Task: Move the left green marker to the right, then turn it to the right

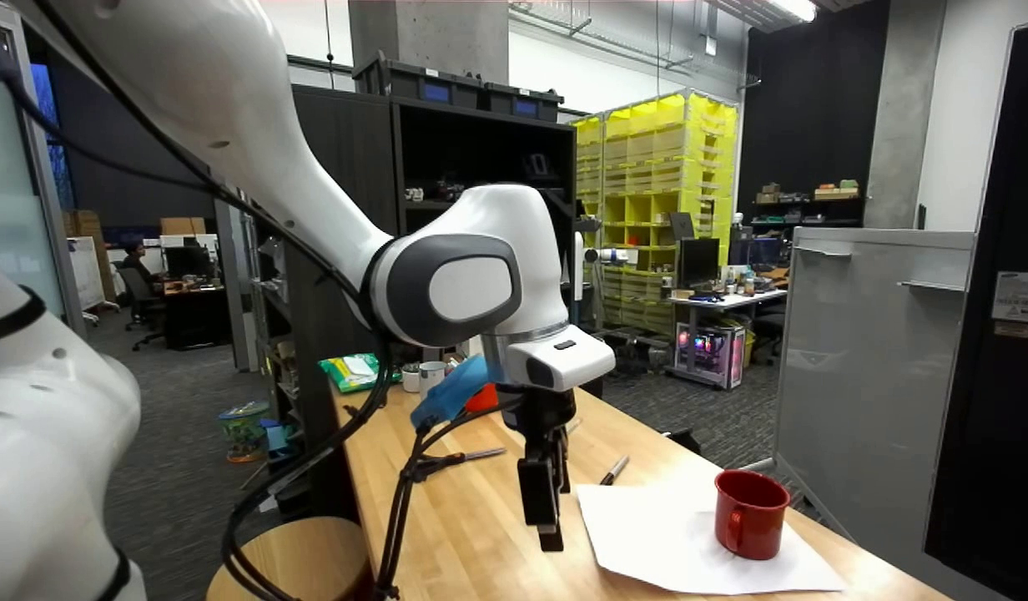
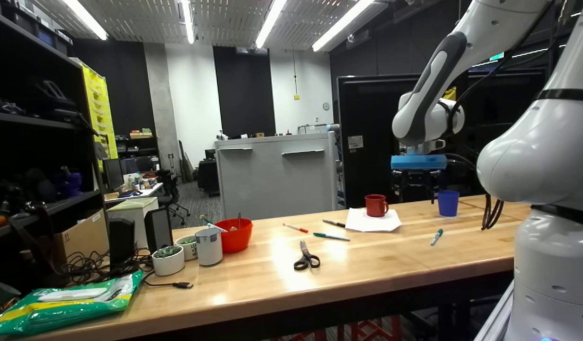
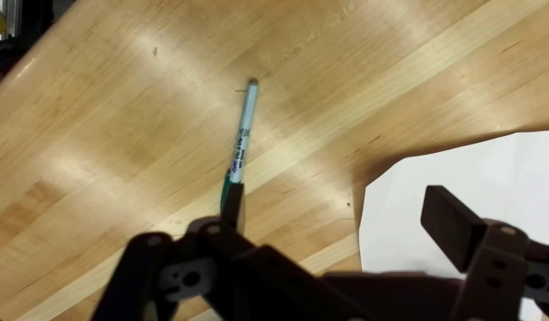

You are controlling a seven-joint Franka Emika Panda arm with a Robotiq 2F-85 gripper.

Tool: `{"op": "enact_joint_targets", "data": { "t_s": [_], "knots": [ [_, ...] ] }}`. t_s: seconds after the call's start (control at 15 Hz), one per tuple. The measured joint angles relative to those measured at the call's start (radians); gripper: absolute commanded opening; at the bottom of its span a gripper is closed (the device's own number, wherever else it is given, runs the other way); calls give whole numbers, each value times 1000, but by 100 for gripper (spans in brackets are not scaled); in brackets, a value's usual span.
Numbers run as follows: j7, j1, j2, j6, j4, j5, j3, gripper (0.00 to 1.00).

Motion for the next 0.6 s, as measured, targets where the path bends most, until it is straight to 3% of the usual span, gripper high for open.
{"op": "enact_joint_targets", "data": {
  "t_s": [0.6],
  "knots": [
    [80, -47, 4, -77, 1, -70, -1, 100]
  ]
}}
